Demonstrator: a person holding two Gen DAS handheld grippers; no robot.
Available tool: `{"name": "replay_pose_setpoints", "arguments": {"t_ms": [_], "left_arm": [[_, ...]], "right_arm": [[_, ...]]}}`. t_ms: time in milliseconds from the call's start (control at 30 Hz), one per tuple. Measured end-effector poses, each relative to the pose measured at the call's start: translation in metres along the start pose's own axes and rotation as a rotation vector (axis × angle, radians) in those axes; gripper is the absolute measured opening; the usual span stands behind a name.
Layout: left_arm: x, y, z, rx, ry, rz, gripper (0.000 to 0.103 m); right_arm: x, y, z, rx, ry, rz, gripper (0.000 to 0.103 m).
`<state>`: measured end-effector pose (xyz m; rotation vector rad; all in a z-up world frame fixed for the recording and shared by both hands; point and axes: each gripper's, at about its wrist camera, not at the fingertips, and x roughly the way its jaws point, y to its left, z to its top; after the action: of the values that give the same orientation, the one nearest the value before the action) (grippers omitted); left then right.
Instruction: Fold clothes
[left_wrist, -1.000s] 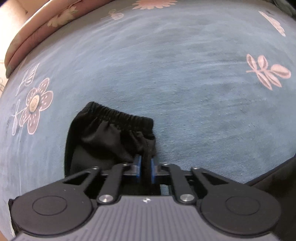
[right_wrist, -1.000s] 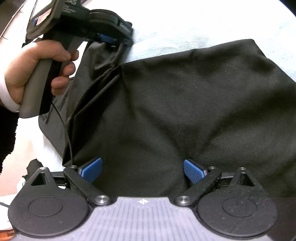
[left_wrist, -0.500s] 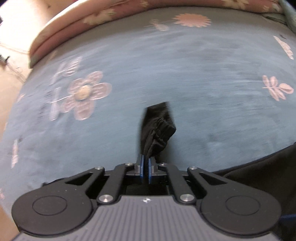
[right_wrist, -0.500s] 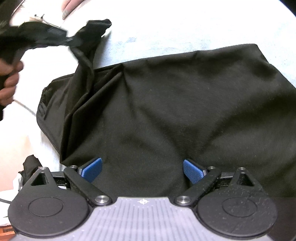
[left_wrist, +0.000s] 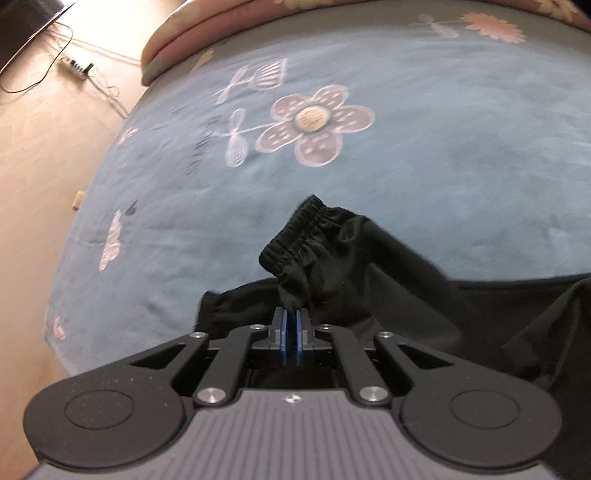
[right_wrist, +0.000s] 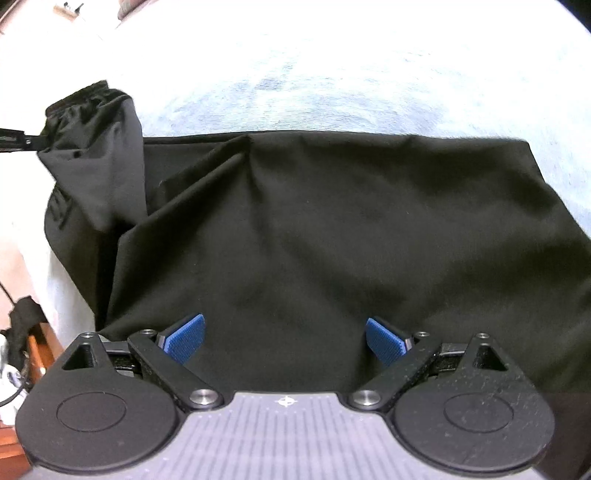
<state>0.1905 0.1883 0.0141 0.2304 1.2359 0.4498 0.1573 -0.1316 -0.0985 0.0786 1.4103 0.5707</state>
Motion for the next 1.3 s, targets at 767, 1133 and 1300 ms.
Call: {"name": "replay_pose_setpoints", "arguments": {"t_ms": [767,1133,1300], "left_arm": [[0.095,0.111,-0.095,-0.829,0.132,-0.478,0.036],[0.131,0.111,-0.091,-0.878,0.052,-0.549,0.046],[0.119,0.103,-0.08,-0.768,0.013,-0.516,0.011]], "right_arm": [[0.017,0.028,0.008,-0.052,0.03,-0.096,0.097],[0.03,0.042,0.015,-0.086,0.046,-0.137,0.099],[0.031,0.045,0.018,-0.102,0.061,-0.144,0.099]]}}
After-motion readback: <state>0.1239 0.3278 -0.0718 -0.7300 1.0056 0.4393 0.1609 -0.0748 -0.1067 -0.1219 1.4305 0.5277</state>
